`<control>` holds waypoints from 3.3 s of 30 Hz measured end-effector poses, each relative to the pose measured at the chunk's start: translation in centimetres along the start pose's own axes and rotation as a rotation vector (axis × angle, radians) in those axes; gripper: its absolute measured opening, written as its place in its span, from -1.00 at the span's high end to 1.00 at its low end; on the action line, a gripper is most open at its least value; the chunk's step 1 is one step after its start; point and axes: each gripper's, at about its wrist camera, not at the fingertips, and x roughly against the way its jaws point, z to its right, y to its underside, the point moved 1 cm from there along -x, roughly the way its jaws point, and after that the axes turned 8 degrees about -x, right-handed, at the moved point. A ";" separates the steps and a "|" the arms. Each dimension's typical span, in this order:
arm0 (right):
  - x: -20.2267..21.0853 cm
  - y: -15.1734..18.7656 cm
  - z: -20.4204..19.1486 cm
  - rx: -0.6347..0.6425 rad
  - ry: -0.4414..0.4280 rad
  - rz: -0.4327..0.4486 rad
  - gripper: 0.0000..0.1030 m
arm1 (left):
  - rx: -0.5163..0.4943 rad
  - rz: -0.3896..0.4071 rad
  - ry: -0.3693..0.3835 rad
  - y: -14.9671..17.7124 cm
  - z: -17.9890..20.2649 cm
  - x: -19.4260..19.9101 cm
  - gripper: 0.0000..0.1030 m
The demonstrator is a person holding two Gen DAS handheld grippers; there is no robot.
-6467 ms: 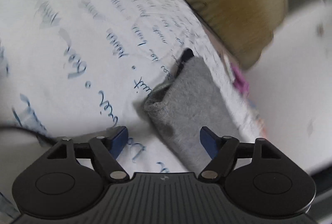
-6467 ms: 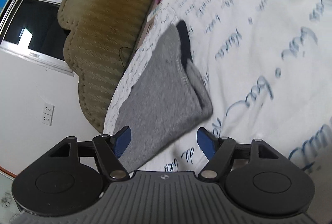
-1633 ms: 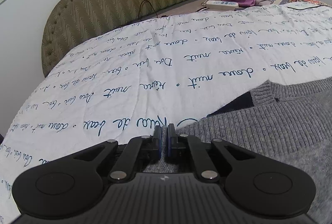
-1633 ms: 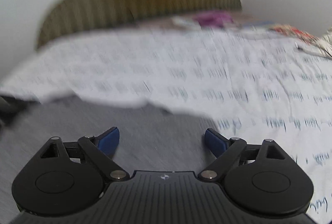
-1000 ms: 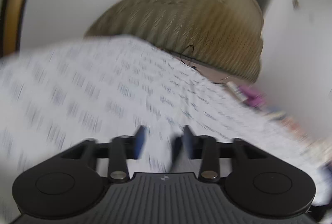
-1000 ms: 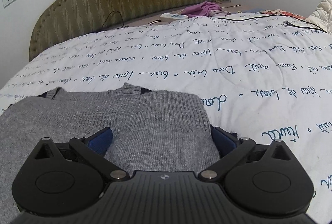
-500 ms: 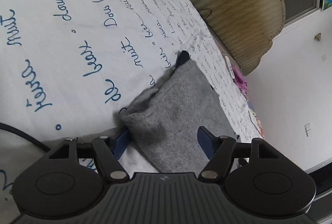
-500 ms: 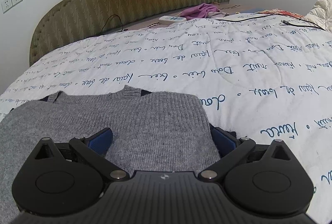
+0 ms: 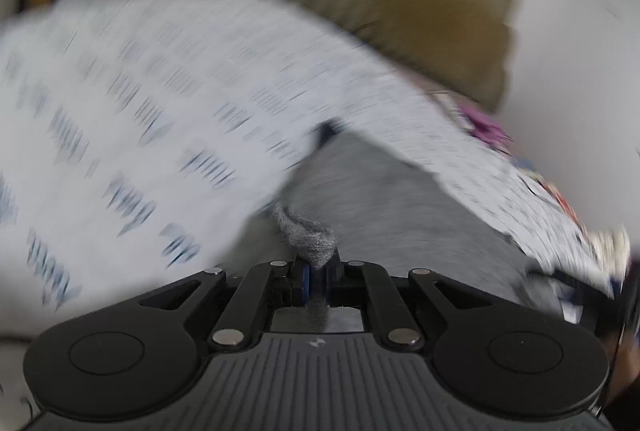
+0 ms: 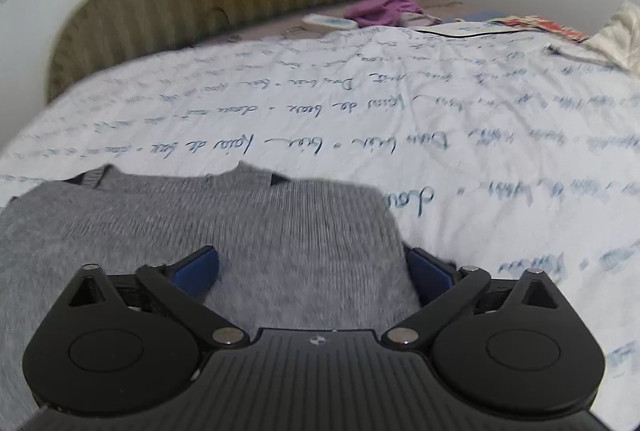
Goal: Fold small clothes
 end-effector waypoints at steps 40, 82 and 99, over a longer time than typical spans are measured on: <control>-4.1 -1.7 -18.1 0.094 -0.599 -0.448 0.61 | 0.156 -0.101 0.520 2.2 2.7 4.4 0.30; 1.5 -5.0 -6.2 -0.108 -0.704 -0.315 0.74 | 0.692 -0.388 0.454 2.3 8.6 -2.6 0.89; -3.4 -2.4 -0.9 -0.393 -0.772 -0.437 0.03 | 0.866 -0.314 0.263 5.8 6.4 -2.0 -0.82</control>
